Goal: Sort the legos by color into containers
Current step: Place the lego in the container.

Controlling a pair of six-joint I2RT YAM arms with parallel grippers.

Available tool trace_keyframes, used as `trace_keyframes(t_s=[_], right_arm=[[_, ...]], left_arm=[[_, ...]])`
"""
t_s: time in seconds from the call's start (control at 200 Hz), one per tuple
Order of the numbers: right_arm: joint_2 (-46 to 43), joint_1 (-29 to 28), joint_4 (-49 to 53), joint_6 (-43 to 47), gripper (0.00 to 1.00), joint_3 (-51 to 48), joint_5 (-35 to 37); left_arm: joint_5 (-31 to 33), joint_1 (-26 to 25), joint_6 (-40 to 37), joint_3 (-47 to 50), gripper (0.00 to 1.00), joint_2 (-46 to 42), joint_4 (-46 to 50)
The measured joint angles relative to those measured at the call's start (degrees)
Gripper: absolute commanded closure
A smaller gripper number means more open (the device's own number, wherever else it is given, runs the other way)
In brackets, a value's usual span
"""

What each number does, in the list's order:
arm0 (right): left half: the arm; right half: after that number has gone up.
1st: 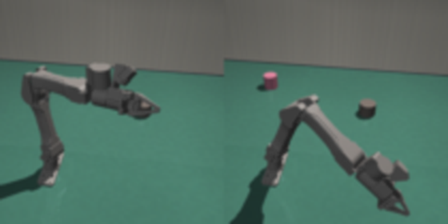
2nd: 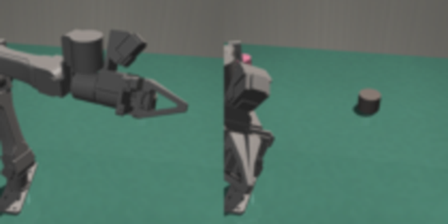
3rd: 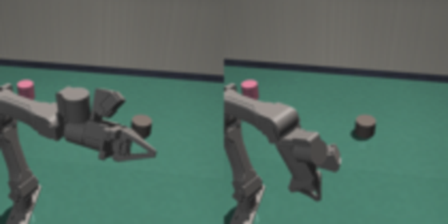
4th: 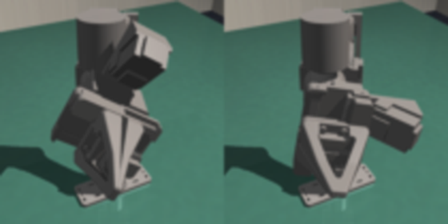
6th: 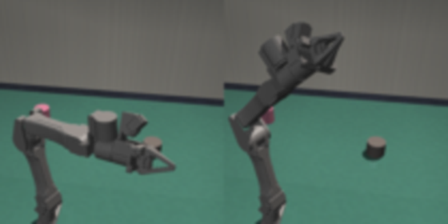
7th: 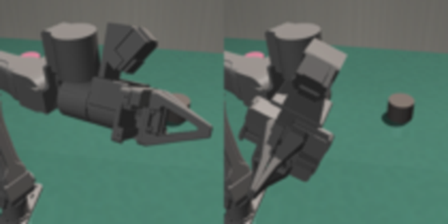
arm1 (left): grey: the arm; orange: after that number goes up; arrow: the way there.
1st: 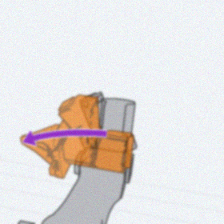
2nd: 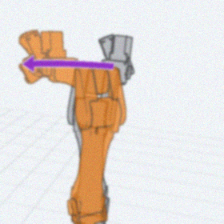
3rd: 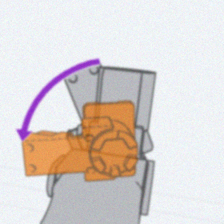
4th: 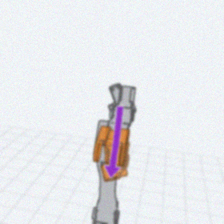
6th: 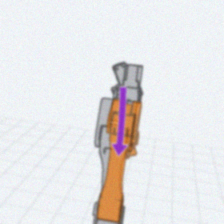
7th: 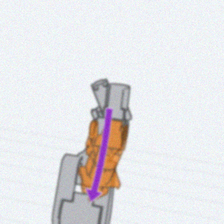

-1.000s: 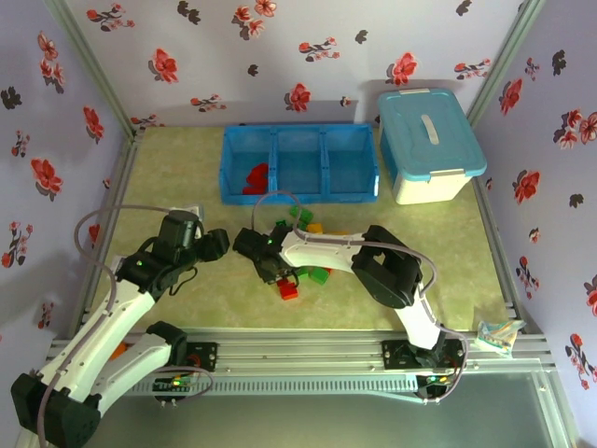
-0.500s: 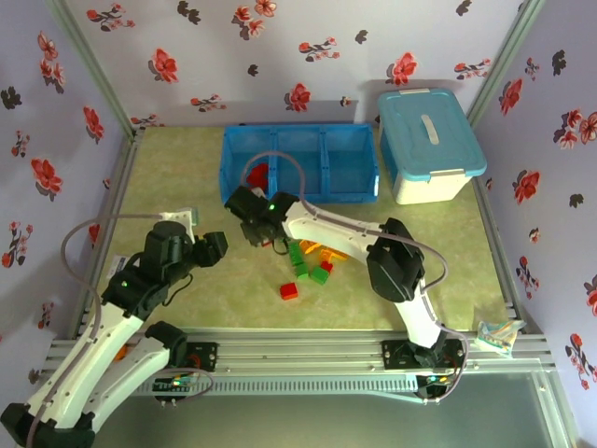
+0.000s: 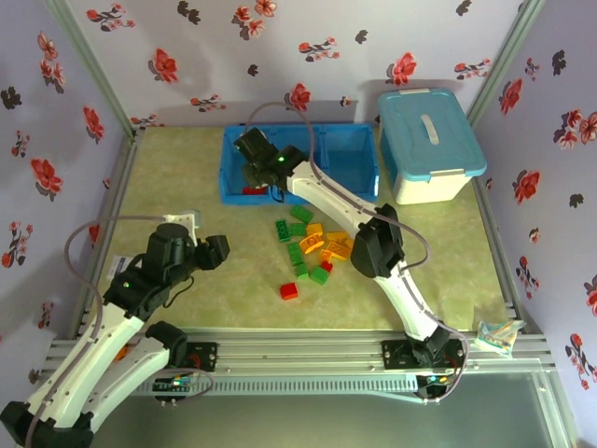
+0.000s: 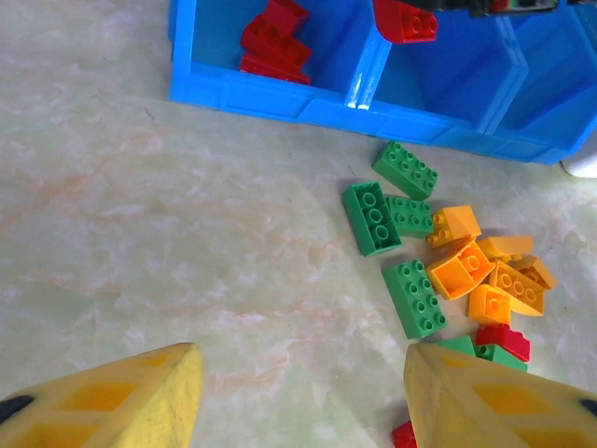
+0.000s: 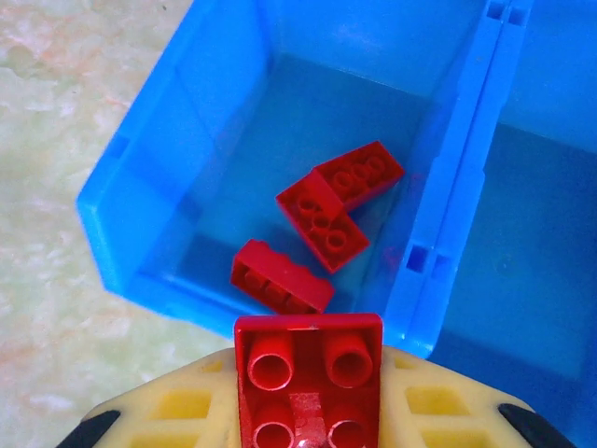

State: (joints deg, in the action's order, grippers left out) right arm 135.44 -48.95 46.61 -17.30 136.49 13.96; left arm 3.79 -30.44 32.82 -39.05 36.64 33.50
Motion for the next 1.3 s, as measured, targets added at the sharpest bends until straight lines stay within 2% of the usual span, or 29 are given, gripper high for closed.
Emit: trace_keyframes(t_s=[0.575,0.84,0.915,1.0,1.035,1.3], right_arm=[[11.0,1.4,-8.4,0.4,0.67,9.6,-0.9],[14.0,2.0,-11.3,0.2,0.66,10.4,-0.9],[14.2,2.0,-12.1,0.1,0.58,10.4,-0.9],[14.2,2.0,-12.3,-0.4,0.34,10.7,-0.9],[14.2,2.0,-12.2,-0.6,0.29,11.2,-1.1],[12.0,2.0,-11.1,-0.7,0.28,12.5,-1.6]], left_arm=[[-1.3,-1.2,0.6,0.9,0.41,-0.1,-0.5],[-1.7,-2.0,1.4,1.1,0.41,-0.1,-1.0],[-1.9,-2.1,1.4,1.1,0.41,-0.1,-1.0],[-1.9,-2.3,1.4,1.1,0.41,-0.1,-1.0],[-1.9,-2.4,1.4,1.1,0.41,-0.1,-1.1],[-1.3,-7.6,0.6,0.4,0.41,4.5,-1.1]])
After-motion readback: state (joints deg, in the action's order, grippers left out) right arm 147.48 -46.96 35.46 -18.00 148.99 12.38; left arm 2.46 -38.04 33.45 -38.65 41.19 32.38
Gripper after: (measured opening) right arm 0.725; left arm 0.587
